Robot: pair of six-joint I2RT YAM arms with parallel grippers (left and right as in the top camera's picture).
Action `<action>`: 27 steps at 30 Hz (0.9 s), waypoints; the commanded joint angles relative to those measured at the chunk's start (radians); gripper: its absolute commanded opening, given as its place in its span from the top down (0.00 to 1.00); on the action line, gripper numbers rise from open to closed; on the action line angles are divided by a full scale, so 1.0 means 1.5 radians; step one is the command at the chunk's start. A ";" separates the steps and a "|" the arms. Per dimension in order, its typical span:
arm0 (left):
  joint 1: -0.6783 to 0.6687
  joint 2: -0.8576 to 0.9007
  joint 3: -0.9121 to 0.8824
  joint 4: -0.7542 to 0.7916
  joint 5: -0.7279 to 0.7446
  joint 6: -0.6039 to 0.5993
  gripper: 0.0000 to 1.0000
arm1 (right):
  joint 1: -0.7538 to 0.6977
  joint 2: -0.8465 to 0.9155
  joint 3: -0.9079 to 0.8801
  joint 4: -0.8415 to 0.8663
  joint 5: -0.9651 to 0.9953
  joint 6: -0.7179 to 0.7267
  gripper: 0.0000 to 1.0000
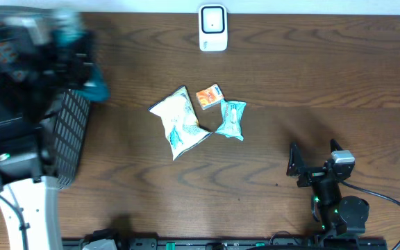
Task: Scan the item barcode
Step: 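Carry the Listerine bottle out and set it beside the packets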
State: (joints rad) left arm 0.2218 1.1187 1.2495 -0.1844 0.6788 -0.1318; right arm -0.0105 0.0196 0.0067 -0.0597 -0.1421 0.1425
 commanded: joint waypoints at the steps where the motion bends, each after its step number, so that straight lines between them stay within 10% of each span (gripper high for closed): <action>1: -0.128 0.016 0.008 0.010 0.013 -0.016 0.56 | 0.004 0.001 -0.001 -0.003 -0.002 0.007 0.01; 14: -0.498 0.261 0.007 0.012 -0.223 -0.039 0.56 | 0.004 0.001 -0.001 -0.003 -0.002 0.007 0.01; 27: -0.621 0.509 0.008 0.281 -0.237 -0.214 0.56 | 0.004 0.001 -0.001 -0.003 -0.002 0.007 0.01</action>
State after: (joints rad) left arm -0.7151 1.8572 1.2488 0.1673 0.3359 -0.3424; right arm -0.0105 0.0196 0.0067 -0.0601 -0.1421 0.1425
